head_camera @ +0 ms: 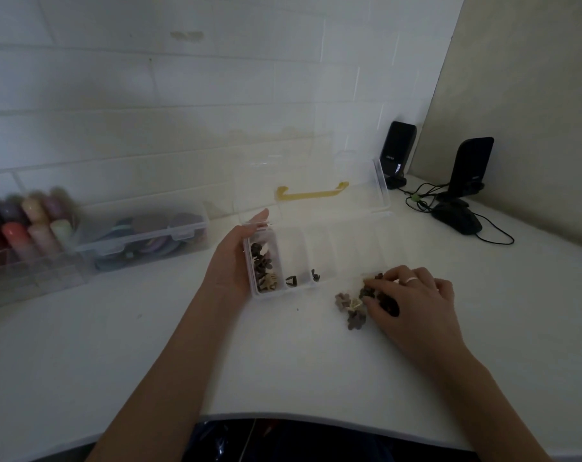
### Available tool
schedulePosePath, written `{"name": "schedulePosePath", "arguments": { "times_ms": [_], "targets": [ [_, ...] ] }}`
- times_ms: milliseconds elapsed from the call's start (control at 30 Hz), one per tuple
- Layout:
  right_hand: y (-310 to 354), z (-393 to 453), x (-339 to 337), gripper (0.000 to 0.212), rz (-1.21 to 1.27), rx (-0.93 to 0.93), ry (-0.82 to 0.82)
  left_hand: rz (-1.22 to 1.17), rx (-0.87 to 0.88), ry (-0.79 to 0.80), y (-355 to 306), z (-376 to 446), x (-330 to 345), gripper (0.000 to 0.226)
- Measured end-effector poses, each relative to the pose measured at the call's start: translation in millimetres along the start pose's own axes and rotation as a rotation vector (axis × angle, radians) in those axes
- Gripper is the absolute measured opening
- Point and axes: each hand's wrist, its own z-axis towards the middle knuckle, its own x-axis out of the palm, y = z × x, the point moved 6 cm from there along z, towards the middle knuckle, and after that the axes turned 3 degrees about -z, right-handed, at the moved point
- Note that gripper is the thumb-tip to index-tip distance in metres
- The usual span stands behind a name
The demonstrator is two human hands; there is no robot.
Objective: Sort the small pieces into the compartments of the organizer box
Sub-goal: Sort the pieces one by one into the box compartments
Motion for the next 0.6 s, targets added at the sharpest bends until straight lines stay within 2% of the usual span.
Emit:
{"name": "schedulePosePath", "arguments": {
  "times_ms": [67, 200, 267, 400, 500, 600],
  "targets": [
    [5, 1, 2, 0.029, 0.005, -0.022, 0.037, 0.008, 0.005, 0.006, -1, -1, 2, 0.028],
    [7, 2, 0, 0.015, 0.059, -0.052, -0.031, 0.029, -0.002, 0.003, -2, -3, 3, 0.027],
    [7, 1, -3, 0.015, 0.084, -0.083, -0.060, 0.018, 0.002, 0.002, -3, -4, 4, 0.026],
    [17, 1, -24, 0.019, 0.433, -0.074, -0.120, -0.002, 0.001, 0.000, -2, -4, 4, 0.025],
    [57, 6, -50, 0.028, 0.578, -0.209, -0.142, 0.003, -0.001, -0.002, -1, -2, 2, 0.026],
    [111, 18, -61, 0.018, 0.545, -0.414, -0.147, 0.005, -0.009, 0.007, 1, 3, -2, 0.036]
  ]
}}
